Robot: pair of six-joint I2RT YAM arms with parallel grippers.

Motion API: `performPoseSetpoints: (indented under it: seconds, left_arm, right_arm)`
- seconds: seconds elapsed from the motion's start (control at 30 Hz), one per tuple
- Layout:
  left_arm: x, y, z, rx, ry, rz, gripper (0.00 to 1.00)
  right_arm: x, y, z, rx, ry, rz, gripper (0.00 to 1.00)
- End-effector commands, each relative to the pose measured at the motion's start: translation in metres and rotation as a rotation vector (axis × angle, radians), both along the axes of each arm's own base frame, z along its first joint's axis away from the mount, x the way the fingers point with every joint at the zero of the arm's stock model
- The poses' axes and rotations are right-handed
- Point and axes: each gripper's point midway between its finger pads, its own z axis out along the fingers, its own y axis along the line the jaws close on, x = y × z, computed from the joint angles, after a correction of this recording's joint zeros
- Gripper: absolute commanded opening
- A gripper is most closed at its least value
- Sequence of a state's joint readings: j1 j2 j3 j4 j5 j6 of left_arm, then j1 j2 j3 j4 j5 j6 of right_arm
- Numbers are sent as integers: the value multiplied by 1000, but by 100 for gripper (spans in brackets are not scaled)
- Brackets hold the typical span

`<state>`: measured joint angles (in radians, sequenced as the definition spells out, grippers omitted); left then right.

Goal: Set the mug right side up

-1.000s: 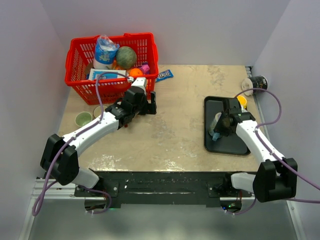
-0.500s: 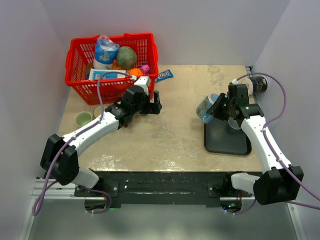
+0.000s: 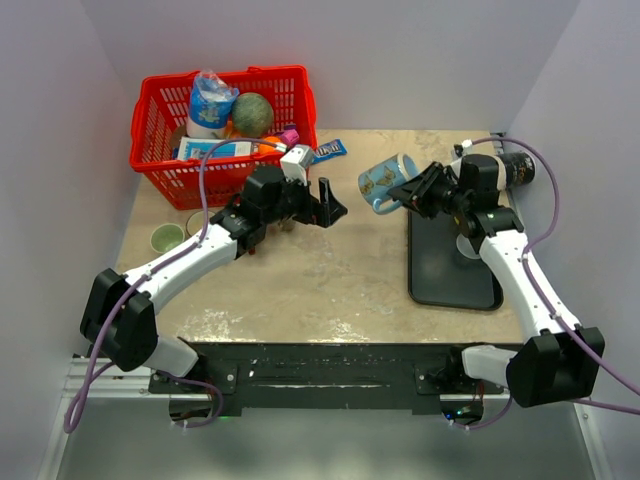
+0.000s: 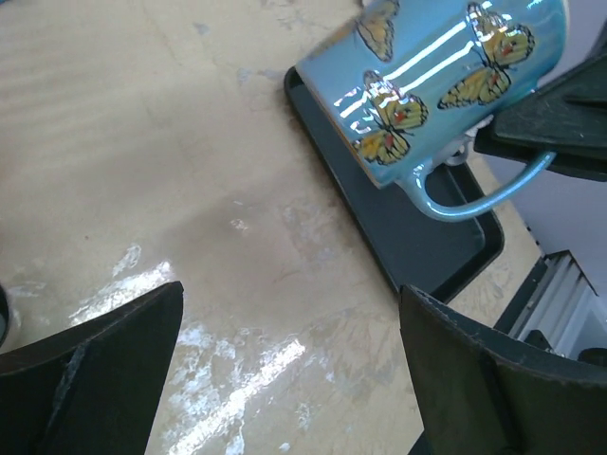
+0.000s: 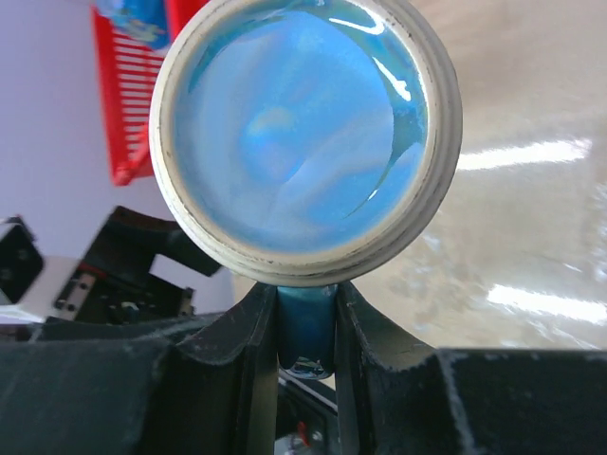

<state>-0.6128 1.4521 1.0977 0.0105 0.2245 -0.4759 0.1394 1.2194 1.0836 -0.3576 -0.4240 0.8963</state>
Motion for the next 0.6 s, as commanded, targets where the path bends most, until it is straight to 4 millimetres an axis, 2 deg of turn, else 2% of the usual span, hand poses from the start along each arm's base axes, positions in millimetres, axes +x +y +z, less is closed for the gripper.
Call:
performPoseSetpoints:
  seconds: [0.0, 0.1, 0.13, 0.33, 0.43, 0.57]
  left_arm:
    - [-9, -14, 60, -145, -129, -92, 99]
    - [-15, -20, 80, -216, -171, -133, 99]
    - [-15, -22, 94, -254, -214, -143, 99]
    - [-27, -33, 139, -428, -297, -225, 99]
    - [-27, -37, 149, -490, -281, -238, 99]
    - [-26, -41, 151, -551, -220, -238, 99]
  right_arm:
    - [16, 23, 89, 192, -297, 83, 0]
    - [19, 27, 109, 227, -369, 99, 0]
    - [19, 28, 116, 238, -397, 109, 0]
    - [19, 33, 140, 286, -461, 135, 0]
    - [16, 34, 152, 317, -489, 144, 0]
    - [13, 37, 167, 359, -520, 163, 0]
